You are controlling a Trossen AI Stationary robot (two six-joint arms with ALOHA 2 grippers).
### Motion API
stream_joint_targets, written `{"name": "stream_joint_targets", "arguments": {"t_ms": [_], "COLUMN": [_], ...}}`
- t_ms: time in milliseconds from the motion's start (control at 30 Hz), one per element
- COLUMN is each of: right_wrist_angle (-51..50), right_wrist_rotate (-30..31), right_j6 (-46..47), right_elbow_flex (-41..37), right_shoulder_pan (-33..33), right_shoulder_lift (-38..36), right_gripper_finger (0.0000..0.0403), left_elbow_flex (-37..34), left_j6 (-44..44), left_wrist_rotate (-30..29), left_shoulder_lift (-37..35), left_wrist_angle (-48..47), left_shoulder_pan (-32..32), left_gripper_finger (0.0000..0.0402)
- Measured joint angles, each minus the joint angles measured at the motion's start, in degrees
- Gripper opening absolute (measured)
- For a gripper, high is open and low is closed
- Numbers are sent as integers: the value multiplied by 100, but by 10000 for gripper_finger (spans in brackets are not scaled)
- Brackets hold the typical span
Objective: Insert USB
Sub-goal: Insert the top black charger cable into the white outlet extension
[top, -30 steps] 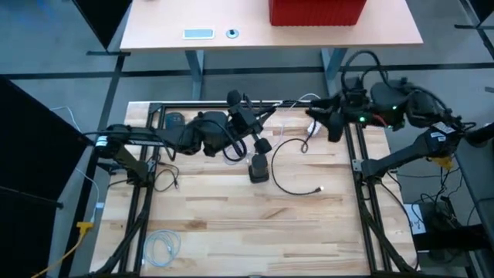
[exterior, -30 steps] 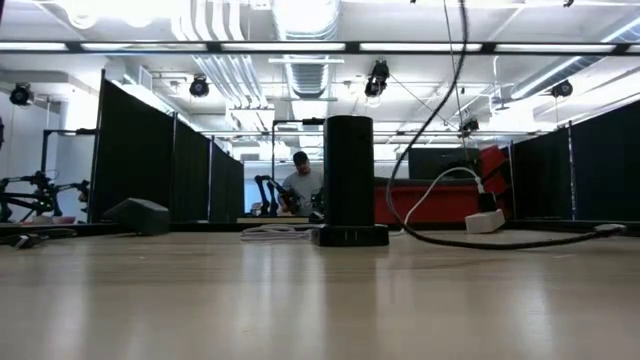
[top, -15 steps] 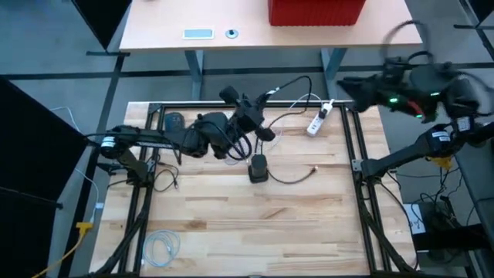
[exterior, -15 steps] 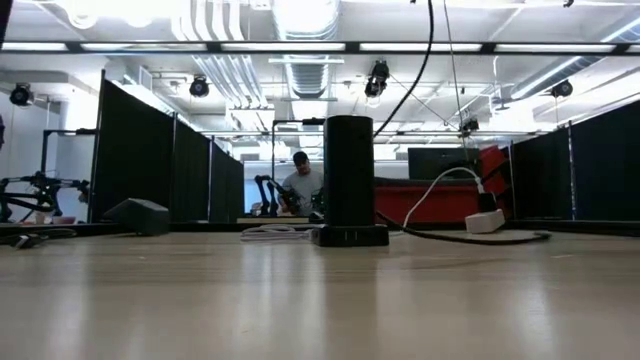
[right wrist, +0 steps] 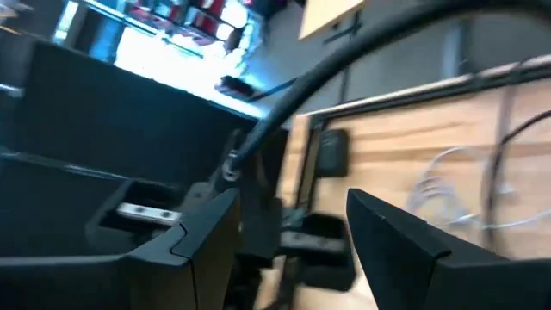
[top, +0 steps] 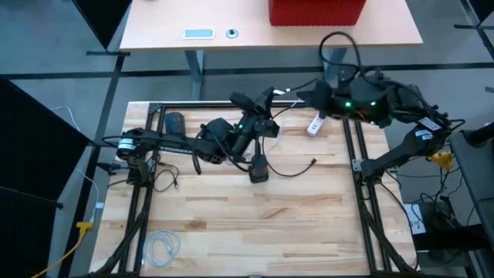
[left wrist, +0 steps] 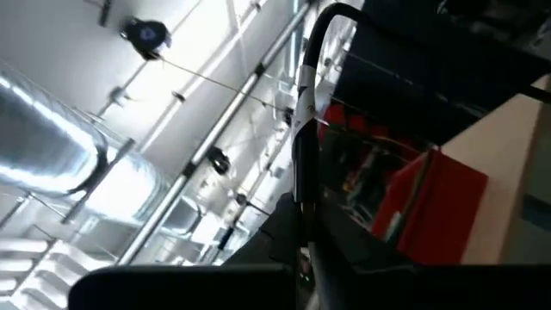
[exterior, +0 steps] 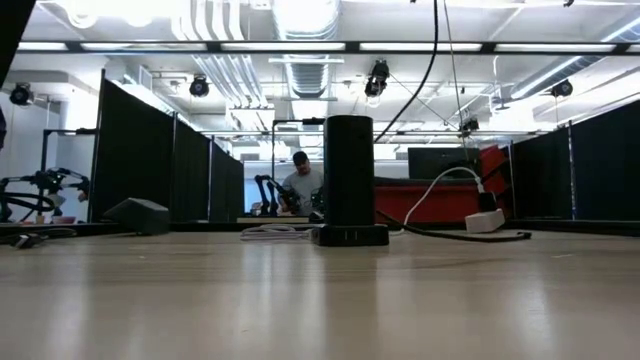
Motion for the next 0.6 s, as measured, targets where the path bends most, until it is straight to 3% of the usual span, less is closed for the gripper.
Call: {"name": "stream_joint_targets", "arguments": {"t_ms": [200,600], "right_wrist_angle": [807,941], "right_wrist_rotate": [-807,-1005], "right_j6": [53,185], "right_elbow_flex": [13,10], "right_shoulder_pan": [-175,-244], "right_shoulder_lift": [223,248], "right_gripper_finger": [197,101], "left_elbow_flex": [0,0], "left_j6": [422,653], "left_wrist_rotate": [383,368], "left_shoulder_lift": [-25,-33], "left_wrist_angle": [49,65], "left_shoulder_pan": [-18,-189], "left_gripper_finger": [2,2]}}
